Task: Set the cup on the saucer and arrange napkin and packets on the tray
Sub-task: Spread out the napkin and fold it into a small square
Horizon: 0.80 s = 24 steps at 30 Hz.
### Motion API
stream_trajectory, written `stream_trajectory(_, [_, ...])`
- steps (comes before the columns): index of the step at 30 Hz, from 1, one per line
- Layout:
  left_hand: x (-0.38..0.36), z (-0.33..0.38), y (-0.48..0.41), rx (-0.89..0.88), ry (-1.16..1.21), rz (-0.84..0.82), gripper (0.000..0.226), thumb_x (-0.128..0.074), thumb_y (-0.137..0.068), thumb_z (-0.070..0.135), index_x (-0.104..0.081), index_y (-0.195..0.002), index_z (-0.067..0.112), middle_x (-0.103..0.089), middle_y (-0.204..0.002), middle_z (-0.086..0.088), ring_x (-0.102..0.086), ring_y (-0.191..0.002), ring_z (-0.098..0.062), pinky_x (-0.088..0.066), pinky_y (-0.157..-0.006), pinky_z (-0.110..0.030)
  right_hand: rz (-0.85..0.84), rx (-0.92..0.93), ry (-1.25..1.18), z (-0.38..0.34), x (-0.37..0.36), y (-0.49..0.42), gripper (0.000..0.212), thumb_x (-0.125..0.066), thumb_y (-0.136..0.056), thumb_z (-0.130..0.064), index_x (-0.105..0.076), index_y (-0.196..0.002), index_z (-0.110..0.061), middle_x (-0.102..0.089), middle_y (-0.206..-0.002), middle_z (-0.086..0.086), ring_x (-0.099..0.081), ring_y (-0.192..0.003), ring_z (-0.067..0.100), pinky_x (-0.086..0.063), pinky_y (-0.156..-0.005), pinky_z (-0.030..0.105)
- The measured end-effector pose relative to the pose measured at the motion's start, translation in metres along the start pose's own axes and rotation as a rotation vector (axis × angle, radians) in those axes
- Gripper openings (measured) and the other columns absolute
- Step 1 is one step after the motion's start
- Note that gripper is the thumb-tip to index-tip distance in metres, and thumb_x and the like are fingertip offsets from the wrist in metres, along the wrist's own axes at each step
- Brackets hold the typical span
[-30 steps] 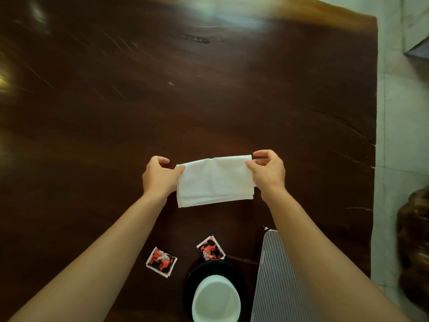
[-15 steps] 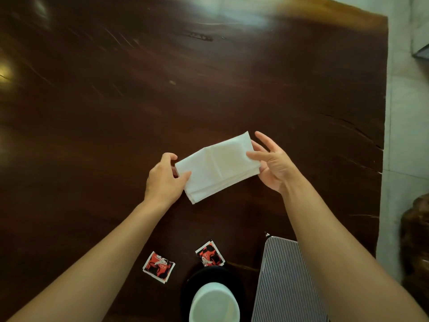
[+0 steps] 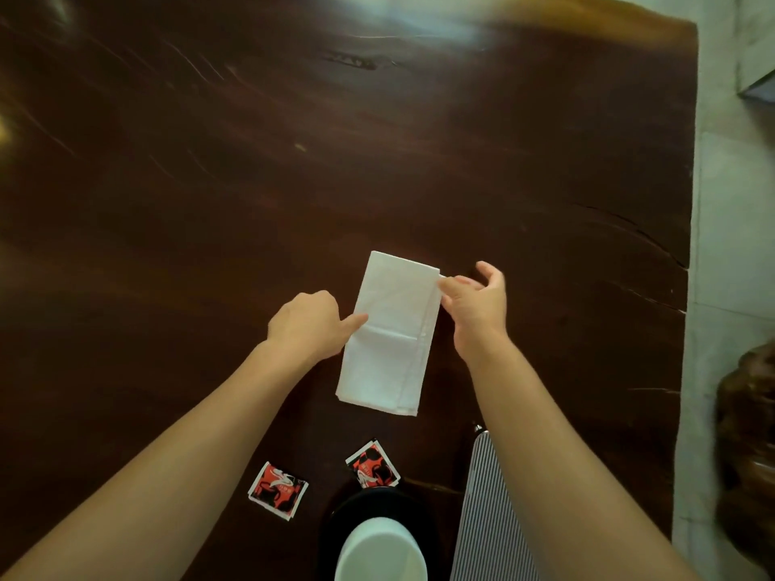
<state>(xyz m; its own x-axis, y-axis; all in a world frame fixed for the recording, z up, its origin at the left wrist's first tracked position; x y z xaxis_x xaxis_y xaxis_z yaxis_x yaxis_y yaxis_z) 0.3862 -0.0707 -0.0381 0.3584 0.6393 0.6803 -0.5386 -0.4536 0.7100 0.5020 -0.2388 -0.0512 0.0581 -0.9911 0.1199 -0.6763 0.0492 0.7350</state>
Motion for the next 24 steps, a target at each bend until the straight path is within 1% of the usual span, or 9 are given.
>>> stream_trajectory(3, [0.001, 0.003, -0.001, -0.075, 0.173, 0.153, 0.034, -0.064, -0.09, 0.052, -0.062, -0.09, 0.019, -0.065, -0.083, 0.002, -0.062, -0.077, -0.015, -0.055, -0.068, -0.034, -0.056, 0.017, 0.105, 0.019, -0.006, 0.019, 0.061, -0.077, -0.081, -0.005, -0.052, -0.134, -0.019, -0.067, -0.119, 0.003, -0.067, -0.104, 0.019, -0.057, -0.09, 0.039])
stream_trajectory(6, [-0.005, 0.003, 0.001, -0.089, 0.331, 0.176, 0.029, -0.064, -0.092, 0.047, -0.057, -0.103, 0.02, -0.061, -0.087, 0.005, -0.062, -0.082, -0.015, -0.054, -0.07, -0.034, -0.132, 0.134, 0.283, 0.032, -0.01, 0.042, 0.045, -0.077, -0.083, -0.015, -0.058, -0.123, -0.024, -0.067, -0.111, -0.008, -0.066, -0.102, 0.011, -0.058, -0.082, 0.031])
stream_trajectory(9, [-0.01, -0.002, 0.004, 0.008, 0.654, 0.084, 0.03, -0.063, -0.095, 0.037, -0.057, -0.118, 0.019, -0.063, -0.099, -0.001, -0.071, -0.084, -0.019, -0.064, -0.075, -0.041, -0.244, 0.138, 0.526, 0.041, -0.016, 0.062, 0.044, -0.074, -0.087, -0.022, -0.057, -0.127, -0.02, -0.064, -0.114, -0.006, -0.062, -0.106, 0.014, -0.051, -0.078, 0.027])
stream_trajectory(11, [-0.01, -0.005, 0.01, 0.083, 0.905, -0.009, 0.035, -0.062, -0.097, 0.03, -0.053, -0.129, 0.022, -0.064, -0.119, -0.007, -0.073, -0.089, -0.021, -0.063, -0.081, -0.044, -0.247, 0.208, 0.687, 0.037, -0.02, 0.074, 0.033, -0.067, -0.093, -0.024, -0.059, -0.123, -0.013, -0.062, -0.111, -0.001, -0.061, -0.101, 0.014, -0.05, -0.078, 0.028])
stream_trajectory(13, [0.0, -0.011, 0.019, -0.092, 0.868, 0.099, 0.06, -0.067, -0.094, 0.019, -0.039, -0.145, 0.034, -0.05, -0.144, -0.005, -0.066, -0.11, -0.019, -0.058, -0.093, -0.042, -0.268, 0.406, 0.87, 0.022, -0.025, 0.088, 0.02, -0.059, -0.098, -0.025, -0.064, -0.111, -0.01, -0.061, -0.1, 0.001, -0.065, -0.093, 0.017, -0.054, -0.077, 0.029])
stream_trajectory(16, [0.026, -0.014, 0.039, -0.569, 0.49, 0.381, 0.088, -0.075, -0.083, 0.004, -0.032, -0.151, 0.04, -0.033, -0.158, 0.002, -0.035, -0.144, -0.018, -0.038, -0.113, -0.043, -0.379, 0.639, 1.161, -0.011, -0.04, 0.108, 0.017, -0.06, -0.098, -0.018, -0.067, -0.112, -0.012, -0.061, -0.096, 0.001, -0.067, -0.092, 0.022, -0.056, -0.082, 0.033])
stream_trajectory(19, [0.051, -0.017, 0.049, -0.725, 0.396, 0.464, 0.06, -0.077, -0.081, 0.001, -0.06, -0.135, 0.022, -0.056, -0.143, 0.0, -0.04, -0.141, -0.02, -0.037, -0.115, -0.046, -0.445, 0.726, 1.392, -0.035, -0.052, 0.119, 0.022, -0.065, -0.094, -0.016, -0.067, -0.116, -0.015, -0.064, -0.104, 0.005, -0.067, -0.095, 0.025, -0.057, -0.087, 0.038])
stream_trajectory(21, [0.066, -0.022, 0.054, -0.725, 0.473, 0.479, 0.04, -0.078, -0.082, 0.006, -0.068, -0.12, 0.016, -0.069, -0.123, 0.0, -0.058, -0.124, -0.016, -0.049, -0.105, -0.047, -0.503, 0.642, 1.3, -0.047, -0.05, 0.122, 0.023, -0.06, -0.098, -0.031, -0.068, -0.109, -0.013, -0.066, -0.096, 0.007, -0.066, -0.086, 0.024, -0.056, -0.078, 0.036])
stream_trajectory(24, [0.082, -0.028, 0.066, -0.712, 0.647, 0.478, 0.018, -0.077, -0.085, 0.017, -0.071, -0.102, 0.015, -0.074, -0.101, 0.003, -0.07, -0.101, -0.016, -0.058, -0.091, -0.045, -0.607, 0.575, 1.078, -0.056, -0.038, 0.129, 0.04, -0.051, -0.098, -0.05, -0.061, -0.075, -0.018, -0.056, -0.067, -0.001, -0.052, -0.058, 0.013, -0.04, -0.056, 0.027])
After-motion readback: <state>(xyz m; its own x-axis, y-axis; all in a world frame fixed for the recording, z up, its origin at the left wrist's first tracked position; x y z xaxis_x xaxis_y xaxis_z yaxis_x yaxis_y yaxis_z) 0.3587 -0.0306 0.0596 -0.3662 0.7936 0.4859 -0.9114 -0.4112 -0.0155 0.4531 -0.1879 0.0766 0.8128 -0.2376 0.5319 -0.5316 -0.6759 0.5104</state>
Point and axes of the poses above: each hand's wrist, its own y-axis away from the middle knuckle, its own x-axis out of the back of the hand, z = x × y, the point moved 2 cm from there along -y, towards the middle knuckle
